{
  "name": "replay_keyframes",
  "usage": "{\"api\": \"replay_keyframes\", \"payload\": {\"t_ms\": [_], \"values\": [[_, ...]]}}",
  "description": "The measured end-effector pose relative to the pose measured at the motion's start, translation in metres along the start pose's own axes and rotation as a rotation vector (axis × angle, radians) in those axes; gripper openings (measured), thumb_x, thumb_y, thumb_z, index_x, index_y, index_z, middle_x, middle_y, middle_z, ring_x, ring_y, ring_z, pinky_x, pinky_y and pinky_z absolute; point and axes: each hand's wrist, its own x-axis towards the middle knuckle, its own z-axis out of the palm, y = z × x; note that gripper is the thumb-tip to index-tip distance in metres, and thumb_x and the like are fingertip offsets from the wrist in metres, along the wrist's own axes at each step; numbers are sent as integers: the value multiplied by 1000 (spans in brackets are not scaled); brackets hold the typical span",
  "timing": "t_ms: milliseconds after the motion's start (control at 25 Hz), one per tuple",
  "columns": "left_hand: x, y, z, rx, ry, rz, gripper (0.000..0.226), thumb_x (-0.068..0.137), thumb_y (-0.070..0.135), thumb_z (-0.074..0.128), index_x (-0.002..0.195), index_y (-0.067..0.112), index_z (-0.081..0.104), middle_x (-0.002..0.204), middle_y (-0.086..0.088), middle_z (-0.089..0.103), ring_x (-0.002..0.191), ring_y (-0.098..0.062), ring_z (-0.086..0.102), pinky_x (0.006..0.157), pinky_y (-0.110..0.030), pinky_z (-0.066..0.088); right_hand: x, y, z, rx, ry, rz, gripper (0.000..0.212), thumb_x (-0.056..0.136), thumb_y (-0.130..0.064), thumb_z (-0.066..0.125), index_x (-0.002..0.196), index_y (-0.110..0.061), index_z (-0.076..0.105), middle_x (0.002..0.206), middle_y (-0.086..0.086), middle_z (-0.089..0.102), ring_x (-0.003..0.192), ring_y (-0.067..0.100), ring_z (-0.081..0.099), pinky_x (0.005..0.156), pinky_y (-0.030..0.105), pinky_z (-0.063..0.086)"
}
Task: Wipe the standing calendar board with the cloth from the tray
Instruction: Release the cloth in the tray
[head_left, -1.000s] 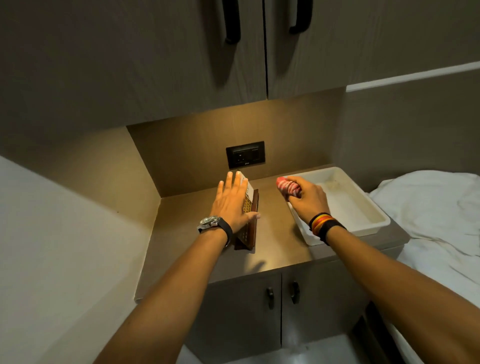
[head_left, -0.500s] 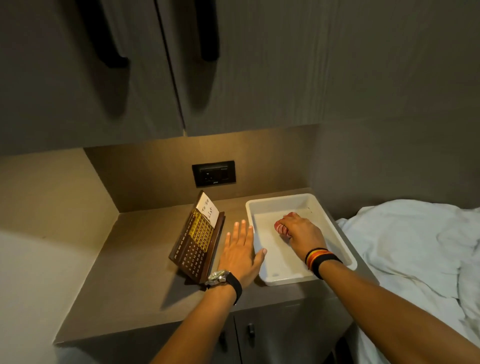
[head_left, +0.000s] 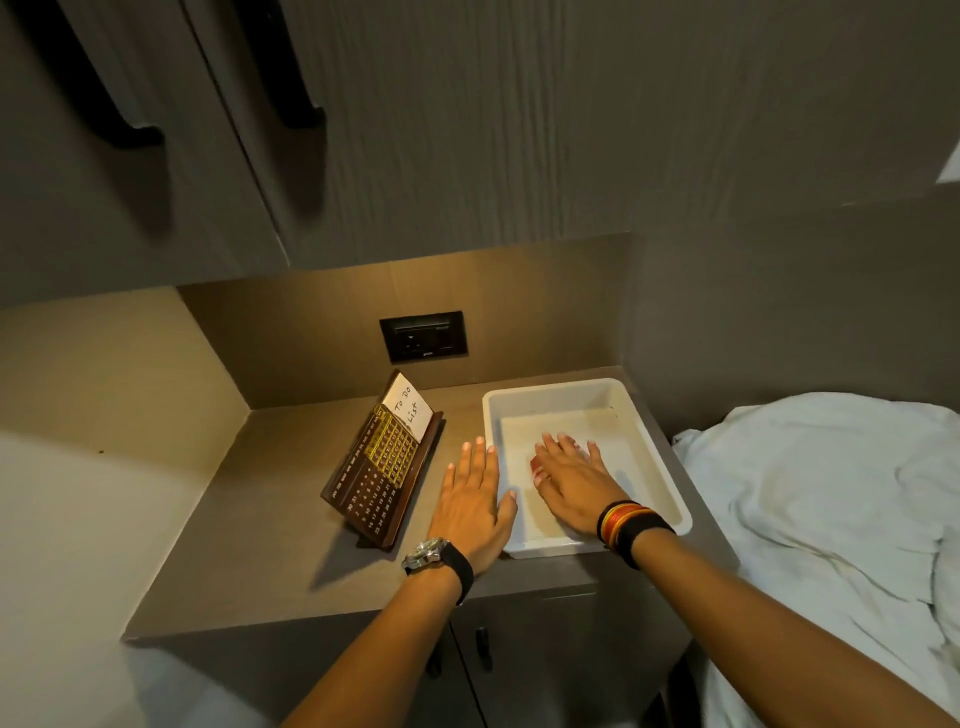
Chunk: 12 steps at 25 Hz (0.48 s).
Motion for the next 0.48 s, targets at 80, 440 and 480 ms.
{"api": "replay_keyframes", "payload": {"t_ms": [80, 440, 480], "values": [[-15, -1, 2, -25, 79, -44, 73, 102, 49, 21, 161, 18, -10, 168, -2, -19, 155, -16, -20, 128, -42, -5, 18, -10, -13, -5, 73, -62, 61, 105, -40, 25, 161, -21, 7, 169, 1, 3, 156, 22, 1, 122, 44, -7], [-92, -1, 5, -512, 440, -584, 71, 105, 47, 32, 160, 28, -8, 169, 8, -16, 153, -7, -19, 127, -41, -1, 158, -100, -22, 576, 60, -19, 55, 102, -25, 45, 154, -10, 35, 159, 14, 37, 145, 32, 37, 117, 40, 30], [-96, -1, 3, -581, 471, -627, 70, 106, 47, 32, 159, 28, -9, 169, 7, -15, 154, -8, -17, 128, -43, 2, 169, -107, -21, 655, 39, 34, 55, 101, -23, 46, 153, -10, 37, 156, 15, 41, 142, 33, 42, 115, 41, 33]]}}
